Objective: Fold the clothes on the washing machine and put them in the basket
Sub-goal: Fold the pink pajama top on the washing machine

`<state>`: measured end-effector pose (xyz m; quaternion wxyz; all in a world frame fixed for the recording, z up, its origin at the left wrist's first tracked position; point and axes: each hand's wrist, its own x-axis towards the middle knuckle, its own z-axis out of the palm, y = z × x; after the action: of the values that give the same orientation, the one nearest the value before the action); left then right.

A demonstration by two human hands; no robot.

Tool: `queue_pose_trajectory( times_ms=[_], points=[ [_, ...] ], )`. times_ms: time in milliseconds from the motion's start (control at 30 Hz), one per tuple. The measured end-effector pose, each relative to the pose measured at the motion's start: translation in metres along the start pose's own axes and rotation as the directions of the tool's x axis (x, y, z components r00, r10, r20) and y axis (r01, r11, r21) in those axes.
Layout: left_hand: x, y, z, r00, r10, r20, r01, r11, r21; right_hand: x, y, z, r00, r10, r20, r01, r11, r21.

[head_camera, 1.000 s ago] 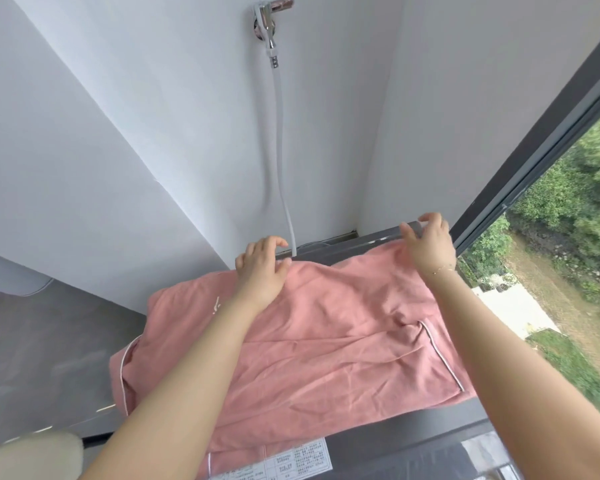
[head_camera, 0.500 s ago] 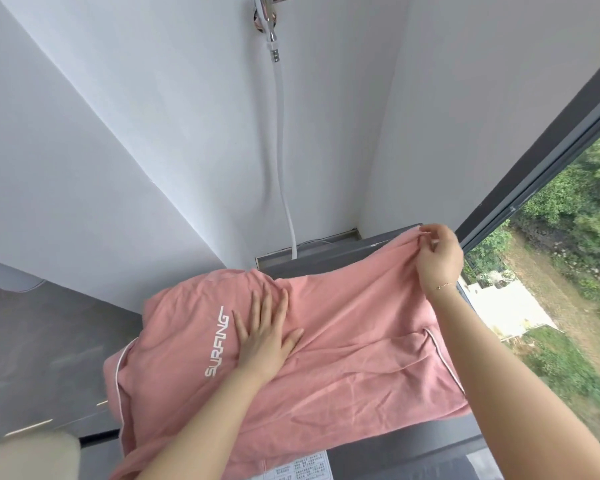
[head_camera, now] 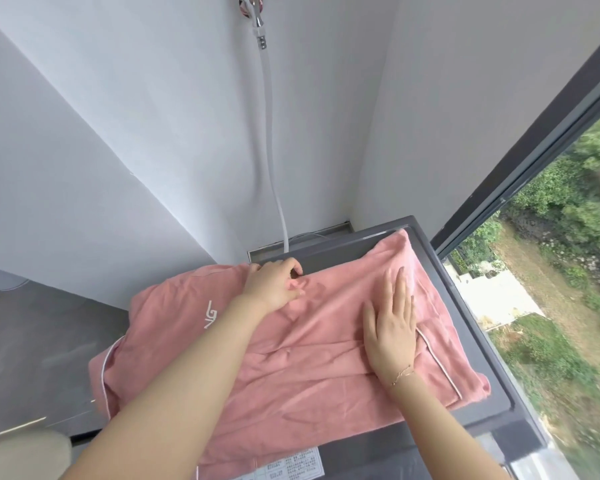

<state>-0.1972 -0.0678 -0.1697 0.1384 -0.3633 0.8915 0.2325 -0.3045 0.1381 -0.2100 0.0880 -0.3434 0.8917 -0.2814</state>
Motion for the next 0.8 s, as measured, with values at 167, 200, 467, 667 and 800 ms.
queue_pose_trajectory(
  times_ms=[167, 200, 467, 667, 800],
  points=[
    [0.011, -0.024, -0.009, 0.993, -0.117, 0.019, 0.118, 0.957, -0.266, -0.005, 0.021, 0.002, 0.994, 0.058, 0.097, -0.031, 0.964, -0.264],
    [0.013, -0.031, -0.015, 0.990, -0.135, -0.028, 0.122, 0.952, -0.282, -0.005, 0.022, 0.001, 0.993, 0.059, 0.102, -0.027, 0.956, -0.293],
    [0.024, -0.032, -0.034, 0.981, -0.107, 0.164, 0.154, 0.937, -0.313, -0.003, 0.027, -0.003, 0.973, 0.139, 0.186, -0.055, 0.916, -0.397],
    [0.035, -0.040, -0.057, 0.973, -0.167, 0.160, 0.228, 0.809, -0.542, 0.001, 0.025, -0.007, 0.964, 0.166, 0.208, -0.063, 0.902, -0.427],
    [0.043, -0.040, -0.051, 0.988, -0.096, 0.123, 0.147, 0.838, -0.525, 0.002, 0.021, -0.010, 0.964, 0.165, 0.211, -0.068, 0.913, -0.402]
  ],
)
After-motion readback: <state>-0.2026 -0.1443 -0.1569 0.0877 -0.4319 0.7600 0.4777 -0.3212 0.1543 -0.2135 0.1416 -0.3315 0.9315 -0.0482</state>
